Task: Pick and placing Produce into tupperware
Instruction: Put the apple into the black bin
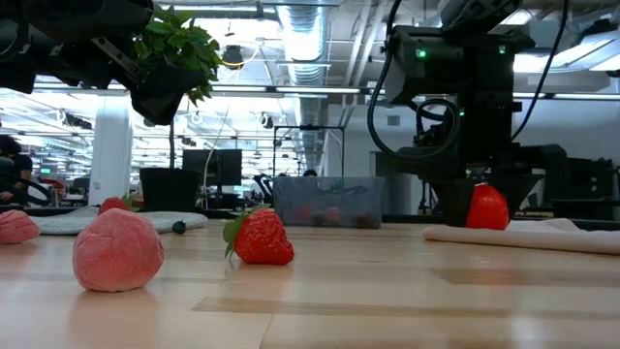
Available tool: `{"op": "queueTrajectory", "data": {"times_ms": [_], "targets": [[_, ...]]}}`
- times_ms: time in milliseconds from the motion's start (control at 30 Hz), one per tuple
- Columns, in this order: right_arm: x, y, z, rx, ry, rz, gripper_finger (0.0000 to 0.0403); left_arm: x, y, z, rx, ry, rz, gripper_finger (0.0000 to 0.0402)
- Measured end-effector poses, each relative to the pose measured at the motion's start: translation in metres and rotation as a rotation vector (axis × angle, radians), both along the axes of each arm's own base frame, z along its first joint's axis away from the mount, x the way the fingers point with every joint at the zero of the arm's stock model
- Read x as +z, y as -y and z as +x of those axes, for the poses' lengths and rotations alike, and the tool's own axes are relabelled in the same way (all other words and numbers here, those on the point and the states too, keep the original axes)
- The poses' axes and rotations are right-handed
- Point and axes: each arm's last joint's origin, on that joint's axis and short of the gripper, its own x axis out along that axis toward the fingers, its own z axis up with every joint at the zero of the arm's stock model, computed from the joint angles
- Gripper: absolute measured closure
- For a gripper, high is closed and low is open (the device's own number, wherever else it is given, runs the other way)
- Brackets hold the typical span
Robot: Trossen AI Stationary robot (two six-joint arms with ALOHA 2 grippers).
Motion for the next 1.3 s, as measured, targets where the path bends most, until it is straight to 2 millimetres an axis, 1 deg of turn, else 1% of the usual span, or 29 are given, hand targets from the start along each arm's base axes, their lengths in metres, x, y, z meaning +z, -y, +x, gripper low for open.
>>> {"op": "queueTrajectory", "data": {"times_ms": [233, 367, 500, 700, 833, 1033, 1300], "targets": [[0.0, 0.0, 0.0, 0.0, 0.003, 0.0, 0.0095, 0.0, 0.0, 0.0, 0.0, 0.002, 0.0, 0.0079], [0.0, 0.002, 0.001, 0.01, 0.001, 0.0, 0.0099, 0.0, 0.0, 0.0, 0.001, 0.002, 0.0, 0.0079], [0.004, 0.005, 0.006, 0.025, 0.015, -0.01, 0.0102, 0.0, 0.0, 0.0, 0.002, 0.002, 0.0, 0.0079], [0.015, 0.014, 0.018, 0.043, 0.058, -0.018, 0.0099, 0.0, 0.0, 0.0, 0.002, 0.003, 0.001, 0.0079], [0.023, 0.024, 0.026, 0.055, 0.085, -0.028, 0.0099, 0.0, 0.0, 0.0, 0.002, 0.004, 0.006, 0.0079], [0.04, 0.047, 0.04, 0.069, 0.142, -0.065, 0.01, 0.0, 0.0, 0.0, 0.002, 0.006, 0.011, 0.0079], [0.068, 0.083, 0.064, 0.108, 0.307, -0.126, 0.01, 0.0, 0.0, 0.0, 0.002, 0.006, 0.01, 0.0079]]}}
